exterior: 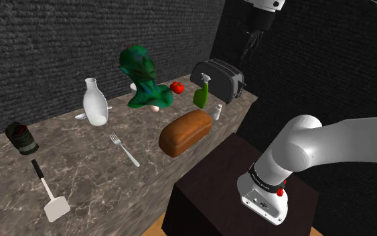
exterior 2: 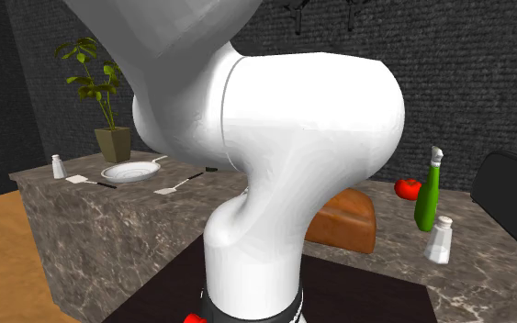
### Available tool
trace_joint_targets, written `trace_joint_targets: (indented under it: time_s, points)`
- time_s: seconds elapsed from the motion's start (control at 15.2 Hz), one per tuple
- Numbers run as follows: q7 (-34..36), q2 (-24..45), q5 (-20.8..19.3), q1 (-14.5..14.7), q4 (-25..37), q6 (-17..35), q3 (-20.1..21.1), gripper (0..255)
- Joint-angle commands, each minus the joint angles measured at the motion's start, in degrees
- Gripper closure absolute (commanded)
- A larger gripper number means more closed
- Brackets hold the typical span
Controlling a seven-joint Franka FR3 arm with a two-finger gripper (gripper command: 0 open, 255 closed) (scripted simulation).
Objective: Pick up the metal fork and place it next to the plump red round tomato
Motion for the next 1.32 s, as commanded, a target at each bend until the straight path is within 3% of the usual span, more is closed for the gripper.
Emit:
trace_joint_targets:
  time_s: [0.0, 0.66, 1.25]
  points:
    - [0.0, 0.0, 0.0, 0.0, 0.0, 0.0, 0.0, 0]
    - [8.2, 7.6, 4.8, 2.0, -9.9, 18.4, 6.9, 0]
    - [15.5, 21.8, 7.0, 3.4, -11.8, 35.5, 13.3, 0]
